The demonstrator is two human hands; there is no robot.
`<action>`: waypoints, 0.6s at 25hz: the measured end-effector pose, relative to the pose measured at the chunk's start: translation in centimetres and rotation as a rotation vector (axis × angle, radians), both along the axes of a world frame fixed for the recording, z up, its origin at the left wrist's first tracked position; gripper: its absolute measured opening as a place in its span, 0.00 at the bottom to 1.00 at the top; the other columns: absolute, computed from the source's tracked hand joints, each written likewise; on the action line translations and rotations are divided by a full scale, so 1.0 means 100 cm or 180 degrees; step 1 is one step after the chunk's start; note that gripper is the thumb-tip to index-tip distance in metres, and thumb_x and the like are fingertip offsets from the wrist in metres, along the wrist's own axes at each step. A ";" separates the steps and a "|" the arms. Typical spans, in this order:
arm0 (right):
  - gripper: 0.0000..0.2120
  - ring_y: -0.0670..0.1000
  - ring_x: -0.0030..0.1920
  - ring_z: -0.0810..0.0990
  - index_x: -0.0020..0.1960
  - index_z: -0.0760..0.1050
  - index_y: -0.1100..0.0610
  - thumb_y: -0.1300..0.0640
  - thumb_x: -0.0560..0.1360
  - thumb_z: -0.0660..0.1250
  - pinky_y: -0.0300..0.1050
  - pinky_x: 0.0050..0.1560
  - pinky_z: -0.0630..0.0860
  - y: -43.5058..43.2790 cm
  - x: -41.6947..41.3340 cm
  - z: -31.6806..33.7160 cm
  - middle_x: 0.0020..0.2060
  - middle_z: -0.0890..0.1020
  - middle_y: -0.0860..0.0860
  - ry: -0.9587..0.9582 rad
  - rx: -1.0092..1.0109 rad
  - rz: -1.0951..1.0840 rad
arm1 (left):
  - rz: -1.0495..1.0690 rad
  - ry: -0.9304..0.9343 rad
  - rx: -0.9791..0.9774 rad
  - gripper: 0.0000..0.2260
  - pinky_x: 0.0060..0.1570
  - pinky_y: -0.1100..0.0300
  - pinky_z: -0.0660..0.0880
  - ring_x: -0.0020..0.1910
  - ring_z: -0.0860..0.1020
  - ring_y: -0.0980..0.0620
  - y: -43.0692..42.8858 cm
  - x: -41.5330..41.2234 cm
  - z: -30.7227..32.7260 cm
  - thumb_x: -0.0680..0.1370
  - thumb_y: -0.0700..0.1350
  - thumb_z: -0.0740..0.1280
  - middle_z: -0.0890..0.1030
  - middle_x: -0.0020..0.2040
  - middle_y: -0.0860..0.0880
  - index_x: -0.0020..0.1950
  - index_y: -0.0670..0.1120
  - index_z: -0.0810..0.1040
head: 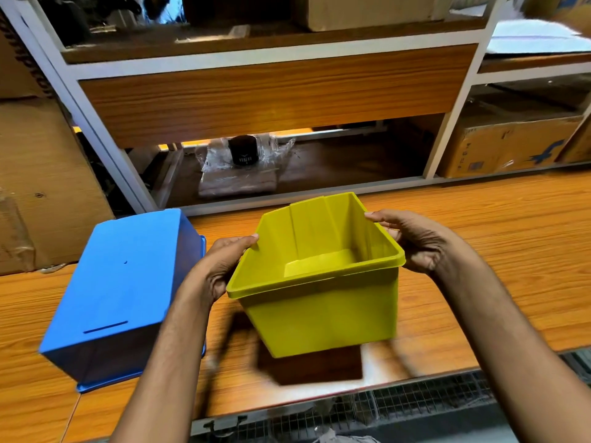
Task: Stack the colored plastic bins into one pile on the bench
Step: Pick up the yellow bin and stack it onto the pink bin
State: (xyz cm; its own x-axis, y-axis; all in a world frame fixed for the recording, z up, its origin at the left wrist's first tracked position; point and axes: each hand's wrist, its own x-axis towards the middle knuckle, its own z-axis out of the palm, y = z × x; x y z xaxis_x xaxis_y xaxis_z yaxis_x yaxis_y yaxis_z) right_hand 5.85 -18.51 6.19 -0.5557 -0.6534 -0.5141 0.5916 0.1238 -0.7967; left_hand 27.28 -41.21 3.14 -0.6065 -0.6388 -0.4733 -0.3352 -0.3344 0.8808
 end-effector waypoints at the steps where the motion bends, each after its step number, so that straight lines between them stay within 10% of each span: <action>1: 0.14 0.56 0.58 0.78 0.56 0.80 0.60 0.62 0.71 0.75 0.55 0.72 0.69 0.002 0.003 0.002 0.58 0.85 0.57 0.0001 -0.0042 -0.0033 | -0.0009 0.0021 -0.0018 0.10 0.30 0.62 0.81 0.37 0.85 0.50 0.001 0.001 0.000 0.82 0.46 0.67 0.85 0.48 0.42 0.58 0.41 0.81; 4: 0.19 0.53 0.54 0.82 0.60 0.80 0.60 0.63 0.70 0.75 0.49 0.64 0.77 0.012 0.015 0.010 0.58 0.85 0.57 0.0188 -0.0169 -0.0119 | -0.0023 0.0210 -0.0057 0.10 0.29 0.63 0.80 0.34 0.85 0.53 0.008 0.003 -0.002 0.83 0.46 0.65 0.84 0.48 0.43 0.60 0.42 0.79; 9: 0.28 0.47 0.44 0.84 0.65 0.78 0.54 0.76 0.71 0.69 0.40 0.37 0.80 0.052 0.045 0.012 0.53 0.85 0.51 0.1021 -0.0131 -0.0262 | -0.0583 0.0624 -0.0244 0.18 0.65 0.47 0.76 0.65 0.80 0.50 0.021 0.002 -0.017 0.85 0.50 0.61 0.82 0.66 0.52 0.75 0.56 0.72; 15: 0.35 0.48 0.44 0.74 0.64 0.75 0.49 0.81 0.68 0.68 0.41 0.41 0.79 0.139 0.086 -0.017 0.55 0.75 0.54 0.1556 0.0237 -0.0948 | -0.1334 0.0935 -0.0325 0.21 0.59 0.54 0.80 0.63 0.81 0.53 0.074 -0.015 -0.023 0.82 0.49 0.66 0.81 0.66 0.49 0.75 0.61 0.71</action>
